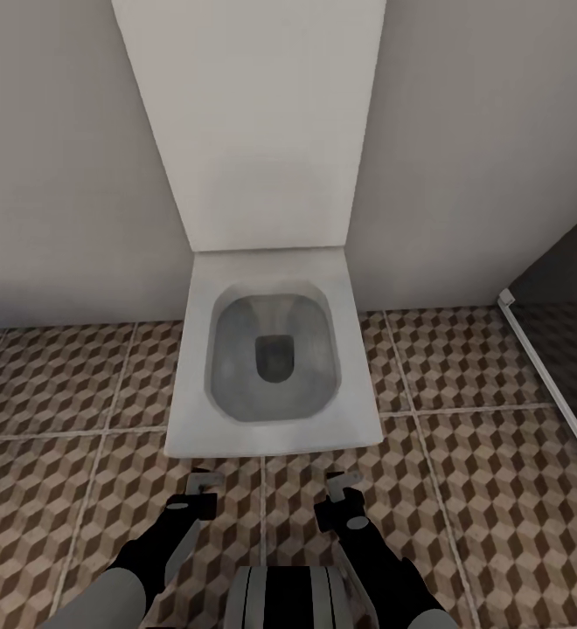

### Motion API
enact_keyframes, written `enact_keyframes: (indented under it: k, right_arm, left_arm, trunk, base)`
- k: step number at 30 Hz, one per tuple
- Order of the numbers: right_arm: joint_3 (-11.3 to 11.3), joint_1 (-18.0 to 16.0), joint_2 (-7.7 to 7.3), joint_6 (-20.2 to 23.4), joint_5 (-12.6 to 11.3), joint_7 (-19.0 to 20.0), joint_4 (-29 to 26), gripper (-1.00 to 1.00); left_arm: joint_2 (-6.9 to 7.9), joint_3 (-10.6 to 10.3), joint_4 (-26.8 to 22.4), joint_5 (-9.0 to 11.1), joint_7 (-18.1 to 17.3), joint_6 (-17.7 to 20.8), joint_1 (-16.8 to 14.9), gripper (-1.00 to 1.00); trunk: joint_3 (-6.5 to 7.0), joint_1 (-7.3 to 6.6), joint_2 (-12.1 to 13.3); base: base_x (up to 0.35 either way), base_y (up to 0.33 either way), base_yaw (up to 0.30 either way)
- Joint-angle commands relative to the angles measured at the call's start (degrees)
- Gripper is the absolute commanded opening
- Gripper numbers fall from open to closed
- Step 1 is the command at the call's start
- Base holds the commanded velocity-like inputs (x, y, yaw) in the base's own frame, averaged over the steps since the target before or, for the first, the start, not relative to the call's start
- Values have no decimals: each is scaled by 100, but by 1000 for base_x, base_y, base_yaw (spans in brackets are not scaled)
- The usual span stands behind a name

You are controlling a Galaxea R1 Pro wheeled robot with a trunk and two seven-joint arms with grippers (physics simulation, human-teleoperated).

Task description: Take the four mousetraps from the cabinet in the bathroom and place them on the bathroom floor. Make sure all four end up on the same floor surface, and ensure that at least two of them are either under or directly next to the same bathroom sink.

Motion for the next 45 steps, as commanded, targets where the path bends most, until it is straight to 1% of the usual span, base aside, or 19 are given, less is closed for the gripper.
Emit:
enact_keyframes:
  k: [1, 7, 8, 39, 40, 45]
  right_arm:
    - [11, -1, 0, 45, 48, -10, -10, -100]
    - [19, -1, 0, 44, 48, -10, -11, -100]
    - [19, -1, 0, 44, 48, -10, -11, 100]
    - [20, -1, 0, 44, 48, -10, -12, 100]
    - [20, -1, 0, 44, 48, -10, -12, 100]
    - [19, -1, 0, 44, 48, -10, -12, 100]
  left_arm:
    - [6, -50, -11, 39, 61, 35, -1, -100]
    - [6, -50, -11, 39, 60, 35, -1, -100]
    - [6, -50, -11, 39, 60, 35, -1, -100]
    - [6, -50, -11, 39, 59, 35, -1, -100]
    - [6, -50, -11, 39, 59, 35, -1, 100]
    - [6, -50, -11, 39, 59, 27, -1, 100]
  trunk:
    - [-3, -1, -1]
    - [-3, -1, -1]
    - [-3, -1, -1]
    - [-3, -1, -1]
    - [-3, -1, -1]
    - [-3, -1, -1]
  base:
    - [0, 0, 0]
    - [0, 0, 0]
    - [0, 0, 0]
    - [0, 0, 0]
    - [0, 0, 0]
    - [0, 0, 0]
